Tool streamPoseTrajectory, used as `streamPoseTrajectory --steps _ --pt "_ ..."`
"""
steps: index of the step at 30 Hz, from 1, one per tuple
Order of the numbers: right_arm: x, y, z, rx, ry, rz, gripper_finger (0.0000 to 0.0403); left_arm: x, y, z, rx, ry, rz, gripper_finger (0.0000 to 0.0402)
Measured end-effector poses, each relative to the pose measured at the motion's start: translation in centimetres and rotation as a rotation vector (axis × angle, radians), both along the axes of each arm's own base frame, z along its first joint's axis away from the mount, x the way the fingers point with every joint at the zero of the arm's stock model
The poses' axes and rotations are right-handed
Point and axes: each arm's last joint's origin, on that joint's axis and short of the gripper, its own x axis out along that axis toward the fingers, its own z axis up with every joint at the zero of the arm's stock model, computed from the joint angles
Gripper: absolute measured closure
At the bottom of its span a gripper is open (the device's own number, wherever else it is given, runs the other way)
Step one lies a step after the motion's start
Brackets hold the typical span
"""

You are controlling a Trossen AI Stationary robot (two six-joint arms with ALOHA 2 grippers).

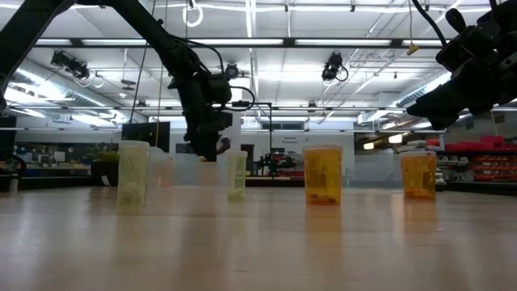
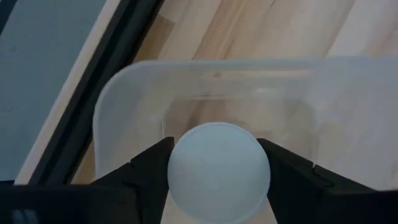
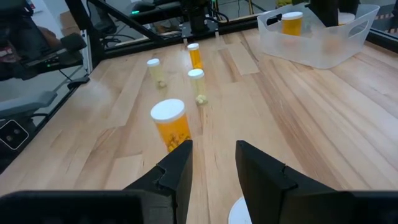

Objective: Pick and place medicine bottles into bin by pill shape (circle, oval)
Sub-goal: Put the orange capsule bottle into the left transparent bin

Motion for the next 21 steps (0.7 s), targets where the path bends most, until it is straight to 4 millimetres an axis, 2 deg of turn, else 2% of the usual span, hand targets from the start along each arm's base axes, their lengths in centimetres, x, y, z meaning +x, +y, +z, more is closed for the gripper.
streamPoseTrajectory --steps 11,21 --pt "0.0 0.0 0.0 0.0 0.0 0.0 0.0274 0.0 0.1 0.2 0.031 0.023 0.01 0.012" --pt "0.0 0.0 0.0 0.0 0.0 0.0 0.0274 0.9 0.1 3.4 0.068 0.064 -0.015 0.0118"
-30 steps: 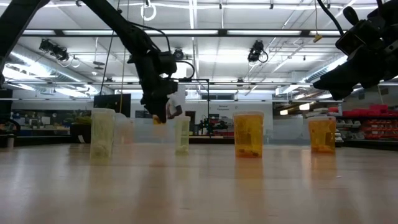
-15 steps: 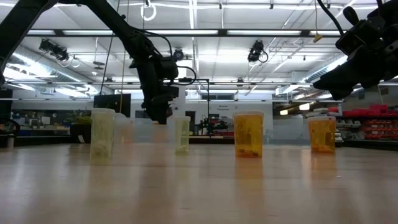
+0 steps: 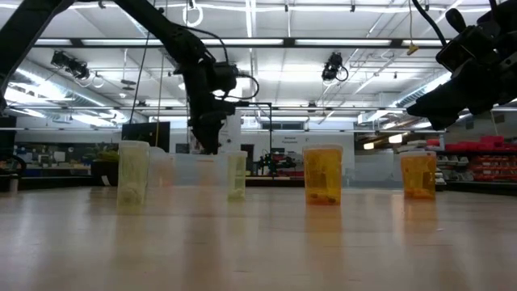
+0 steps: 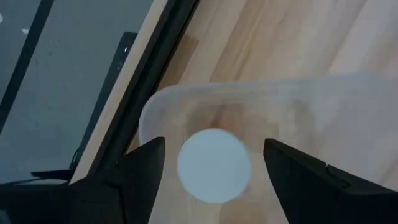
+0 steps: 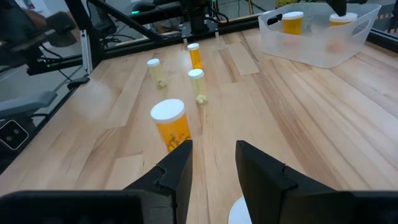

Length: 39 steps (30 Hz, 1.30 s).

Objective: Pick and place medicine bottles into bin by pill shape (circle, oval)
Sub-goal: Put the orange capsule bottle into the left transparent bin

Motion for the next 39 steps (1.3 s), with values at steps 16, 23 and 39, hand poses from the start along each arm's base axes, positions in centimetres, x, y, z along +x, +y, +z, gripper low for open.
streamPoseTrajectory --steps 16,23,39 --pt "0.0 0.0 0.0 0.0 0.0 0.0 0.0274 4.7 -4.9 4.2 0.008 -0.066 -0.191 0.0124" --pt "0.0 0.0 0.0 0.0 0.0 0.0 0.0274 6.9 -8.9 4.1 -0.022 -0.081 -0.235 0.0131" --pt "0.0 0.0 0.0 0.0 0.0 0.0 0.0274 9.8 -18.3 4.0 -0.056 -0.072 -0.436 0.0132"
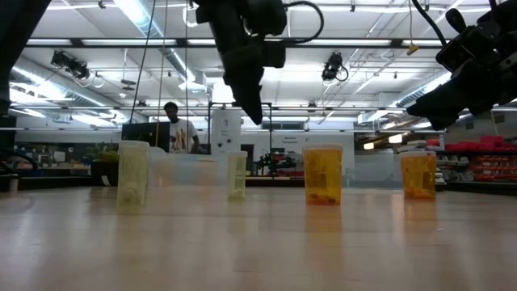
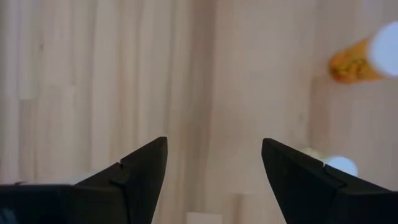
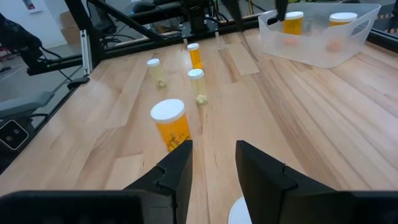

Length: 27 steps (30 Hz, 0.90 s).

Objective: Pick and place medicine bottles into bin by pill shape (circle, oval)
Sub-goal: Put the orange capsule bottle into the left transparent bin

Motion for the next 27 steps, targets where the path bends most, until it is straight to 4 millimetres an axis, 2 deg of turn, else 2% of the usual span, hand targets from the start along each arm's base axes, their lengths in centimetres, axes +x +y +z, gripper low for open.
streamPoseTrajectory --steps 7,11,19,27 --pt "0.0 0.0 0.0 0.0 0.0 0.0 0.0274 0.6 -2.9 0.1 -0.003 -0.015 -0.065 0.0143" --pt "0.0 0.0 0.0 0.0 0.0 0.0 0.0274 1.1 -4.2 0.2 -0.018 -0.063 -0.047 0.0147" --pt "0.0 0.0 0.0 0.0 0.0 0.0 0.0274 1.6 -6.2 0.4 -0.028 -0.11 -0.075 0.0137" --pt "0.0 0.0 0.0 0.0 0.0 0.0 0.0274 2.2 -8.0 0.2 -0.047 -0.149 -0.085 0.0148"
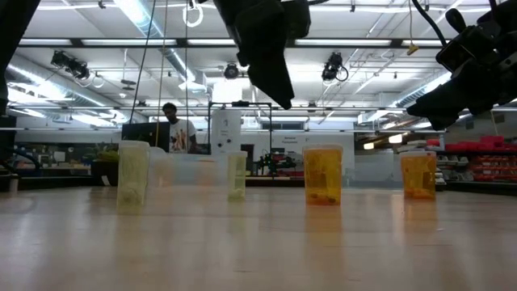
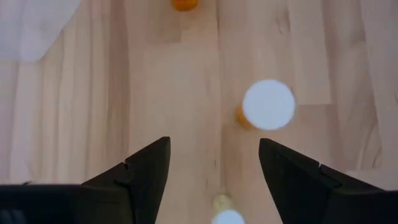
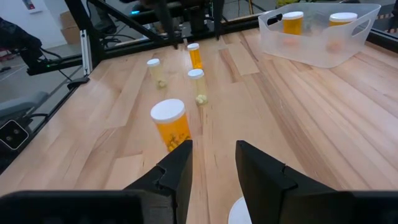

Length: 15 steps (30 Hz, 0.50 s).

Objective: Pick and place medicine bottles into bin by pill shape (circle, oval)
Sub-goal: Put the orange capsule bottle into the left transparent bin

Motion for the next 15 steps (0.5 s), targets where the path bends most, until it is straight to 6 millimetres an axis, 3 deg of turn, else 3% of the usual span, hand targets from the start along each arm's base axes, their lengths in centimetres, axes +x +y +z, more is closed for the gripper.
streamPoseTrajectory --steps 15 --pt "0.1 0.0 -0.2 -0.001 0.018 -0.001 0.0274 1.7 -3.0 -3.4 -0.092 0.021 0.088 0.0164"
